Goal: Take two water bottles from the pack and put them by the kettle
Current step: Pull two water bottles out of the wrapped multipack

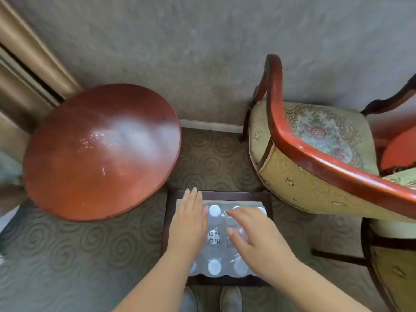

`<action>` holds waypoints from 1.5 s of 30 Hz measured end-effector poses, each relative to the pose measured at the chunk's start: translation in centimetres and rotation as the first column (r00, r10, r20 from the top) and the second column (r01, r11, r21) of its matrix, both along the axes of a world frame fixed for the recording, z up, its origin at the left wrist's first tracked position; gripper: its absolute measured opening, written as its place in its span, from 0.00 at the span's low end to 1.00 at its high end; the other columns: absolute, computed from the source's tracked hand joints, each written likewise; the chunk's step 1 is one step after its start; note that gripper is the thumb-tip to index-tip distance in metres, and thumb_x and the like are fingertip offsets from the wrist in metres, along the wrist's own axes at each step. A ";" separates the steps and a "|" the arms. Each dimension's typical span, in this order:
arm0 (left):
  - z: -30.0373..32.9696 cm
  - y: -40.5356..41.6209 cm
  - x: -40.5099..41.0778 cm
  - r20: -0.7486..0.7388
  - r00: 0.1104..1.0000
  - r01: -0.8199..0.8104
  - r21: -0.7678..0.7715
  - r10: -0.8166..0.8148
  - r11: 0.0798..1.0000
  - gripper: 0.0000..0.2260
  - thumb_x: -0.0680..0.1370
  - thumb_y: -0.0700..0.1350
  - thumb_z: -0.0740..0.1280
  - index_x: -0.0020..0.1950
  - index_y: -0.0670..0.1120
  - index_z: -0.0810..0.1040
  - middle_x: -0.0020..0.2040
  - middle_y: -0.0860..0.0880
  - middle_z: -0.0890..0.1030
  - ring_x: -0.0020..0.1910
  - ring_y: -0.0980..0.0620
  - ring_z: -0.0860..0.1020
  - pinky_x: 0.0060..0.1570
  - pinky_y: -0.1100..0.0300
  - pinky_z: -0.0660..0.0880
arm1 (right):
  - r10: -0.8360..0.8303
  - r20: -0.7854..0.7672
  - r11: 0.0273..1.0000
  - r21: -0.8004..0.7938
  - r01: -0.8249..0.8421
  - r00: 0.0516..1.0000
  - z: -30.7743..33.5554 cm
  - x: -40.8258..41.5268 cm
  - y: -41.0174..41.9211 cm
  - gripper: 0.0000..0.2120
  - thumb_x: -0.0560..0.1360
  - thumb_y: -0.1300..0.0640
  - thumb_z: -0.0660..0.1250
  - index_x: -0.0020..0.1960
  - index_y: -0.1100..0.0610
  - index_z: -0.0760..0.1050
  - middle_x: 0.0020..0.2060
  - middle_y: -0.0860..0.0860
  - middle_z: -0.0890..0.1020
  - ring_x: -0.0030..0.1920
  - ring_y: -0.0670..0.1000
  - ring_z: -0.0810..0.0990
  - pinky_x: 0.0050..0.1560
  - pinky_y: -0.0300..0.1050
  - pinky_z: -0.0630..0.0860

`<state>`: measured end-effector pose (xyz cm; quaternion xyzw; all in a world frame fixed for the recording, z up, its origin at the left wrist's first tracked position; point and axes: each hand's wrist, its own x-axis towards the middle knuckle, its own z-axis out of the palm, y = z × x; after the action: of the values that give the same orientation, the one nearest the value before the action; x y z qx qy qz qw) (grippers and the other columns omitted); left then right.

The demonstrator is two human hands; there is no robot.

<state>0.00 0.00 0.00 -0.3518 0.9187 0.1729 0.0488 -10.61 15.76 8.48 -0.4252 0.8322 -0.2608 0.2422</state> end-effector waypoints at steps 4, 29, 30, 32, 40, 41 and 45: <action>-1.1 -0.5 0.7 -0.080 0.996 -0.043 0.069 0.048 0.997 0.20 0.84 0.48 0.63 0.74 0.42 0.74 0.72 0.45 0.77 0.72 0.44 0.74 0.66 0.50 0.74 | 0.286 -0.185 0.951 0.177 -0.254 0.940 -2.4 1.4 -2.3 0.23 0.81 0.42 0.57 0.71 0.53 0.73 0.61 0.49 0.80 0.61 0.55 0.76 0.60 0.53 0.74; -1.0 -0.8 0.5 -0.110 0.993 -0.031 0.116 0.044 0.993 0.21 0.85 0.50 0.54 0.75 0.45 0.72 0.65 0.50 0.78 0.63 0.49 0.74 0.63 0.55 0.73 | 0.459 -0.382 0.886 0.270 -0.378 0.802 -5.0 6.0 2.5 0.22 0.73 0.40 0.69 0.25 0.52 0.77 0.21 0.49 0.75 0.24 0.53 0.75 0.31 0.41 0.74; -1.0 -0.7 0.5 -0.112 0.993 -0.032 0.118 0.046 0.993 0.21 0.85 0.50 0.54 0.75 0.45 0.73 0.65 0.50 0.78 0.63 0.49 0.75 0.63 0.54 0.73 | 0.395 -0.359 0.916 0.224 -0.333 0.846 -4.4 5.6 1.7 0.22 0.73 0.42 0.68 0.25 0.53 0.76 0.21 0.50 0.75 0.24 0.54 0.75 0.30 0.43 0.73; -1.0 -0.7 0.5 -0.109 0.993 -0.033 0.116 0.046 0.993 0.22 0.85 0.51 0.53 0.75 0.45 0.72 0.65 0.50 0.78 0.63 0.49 0.74 0.62 0.54 0.74 | 0.272 -0.332 0.959 0.166 -0.228 0.903 -3.3 4.3 -0.5 0.15 0.72 0.48 0.72 0.30 0.54 0.75 0.26 0.51 0.77 0.29 0.56 0.76 0.34 0.49 0.72; -0.8 -0.7 0.4 -0.119 0.991 -0.039 0.117 0.053 0.992 0.22 0.84 0.51 0.54 0.76 0.46 0.71 0.63 0.50 0.78 0.60 0.50 0.76 0.57 0.56 0.76 | 0.498 -0.292 0.808 0.498 -0.315 0.817 -5.7 3.4 -6.3 0.15 0.82 0.50 0.64 0.63 0.59 0.74 0.53 0.58 0.84 0.54 0.62 0.81 0.54 0.56 0.72; -0.8 -0.7 0.4 -0.123 0.991 -0.038 0.113 0.052 0.993 0.23 0.84 0.52 0.53 0.76 0.46 0.71 0.63 0.51 0.79 0.60 0.51 0.76 0.57 0.57 0.76 | 0.492 -0.293 0.809 0.502 -0.306 0.820 -6.0 3.6 -6.2 0.15 0.80 0.50 0.69 0.60 0.59 0.77 0.50 0.57 0.85 0.52 0.60 0.82 0.53 0.54 0.74; -0.9 -0.8 0.5 -0.145 0.988 -0.034 0.114 0.050 0.993 0.23 0.84 0.51 0.53 0.76 0.47 0.72 0.60 0.52 0.79 0.58 0.52 0.77 0.56 0.57 0.76 | 0.421 -0.320 0.886 0.346 -0.308 0.849 -5.0 3.8 -5.1 0.16 0.54 0.47 0.85 0.32 0.52 0.80 0.25 0.46 0.81 0.28 0.50 0.80 0.32 0.40 0.78</action>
<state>0.54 -0.78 -0.87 -0.3540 0.9011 0.2504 -0.0034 -6.85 10.69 3.45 -0.5807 0.7947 0.0008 0.1769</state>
